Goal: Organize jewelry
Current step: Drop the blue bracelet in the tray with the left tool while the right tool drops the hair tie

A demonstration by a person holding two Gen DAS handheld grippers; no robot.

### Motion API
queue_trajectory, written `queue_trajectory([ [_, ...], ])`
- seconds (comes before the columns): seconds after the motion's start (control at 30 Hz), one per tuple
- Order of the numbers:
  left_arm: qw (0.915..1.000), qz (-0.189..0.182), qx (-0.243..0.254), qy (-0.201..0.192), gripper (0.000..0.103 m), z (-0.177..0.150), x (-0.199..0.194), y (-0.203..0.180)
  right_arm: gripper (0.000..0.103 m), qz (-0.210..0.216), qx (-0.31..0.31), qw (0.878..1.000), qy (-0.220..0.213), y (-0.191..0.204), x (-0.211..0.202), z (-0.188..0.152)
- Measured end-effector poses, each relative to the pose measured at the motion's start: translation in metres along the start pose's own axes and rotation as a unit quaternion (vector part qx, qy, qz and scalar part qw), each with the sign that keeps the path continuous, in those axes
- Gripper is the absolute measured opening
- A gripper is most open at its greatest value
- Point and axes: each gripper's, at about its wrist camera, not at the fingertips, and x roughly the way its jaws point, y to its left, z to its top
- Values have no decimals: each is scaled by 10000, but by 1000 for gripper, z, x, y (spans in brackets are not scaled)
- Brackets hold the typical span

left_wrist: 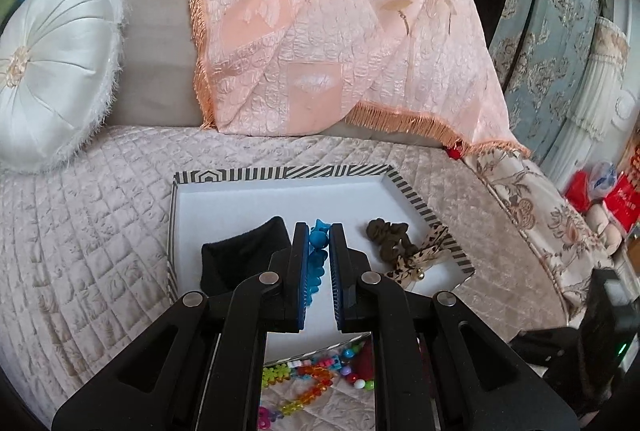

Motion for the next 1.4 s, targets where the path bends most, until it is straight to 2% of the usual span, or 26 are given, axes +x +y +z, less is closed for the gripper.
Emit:
queue_trajectory([
  [0.1,10000,-12,-51,30,9,1,2,0,7,34,242,9991,-350,-12,-16,9],
  [0.17,9999,-28,-84,71,9,1,4,-1,7,27,324,9986,-425,-19,-17,17],
  [0.33,9998,-40,-67,206,9,-1,17,-6,7,-183,332,9988,-315,-28,2,49],
  [0.5,9989,-4,-54,462,9,-9,45,-10,7,-392,580,9974,-164,-50,37,88],
  [0.67,9979,-263,-139,581,9,-7,75,-15,7,-513,826,9953,-17,-80,82,130],
  [0.87,9965,-339,-229,732,9,2,114,-17,7,-601,1061,9916,425,-108,133,143],
  [0.97,9945,-223,-376,952,9,2,136,-10,7,-554,1192,9897,569,-112,148,144],
  [1.07,9907,-180,-667,1174,9,1,147,-3,7,-496,1239,9887,688,-116,156,142],
  [1.13,9897,-205,-676,1244,12,0,149,-3,7,-462,1290,9881,705,-118,159,142],
  [1.17,9898,-186,-647,1260,15,-1,148,-4,12,-421,1292,9882,713,-118,160,141],
  [1.2,9898,-137,-630,1273,21,-1,147,-5,26,-394,1306,9880,726,-118,161,141],
  [1.27,9894,-96,-686,1274,32,1,141,-4,48,-372,1396,9877,593,-121,155,141],
  [1.3,9895,-108,-734,1242,35,2,137,-3,50,-385,1426,9878,497,-121,150,142],
  [1.4,9912,-88,-811,1039,37,13,116,0,50,-317,1475,9878,380,-119,133,144],
])
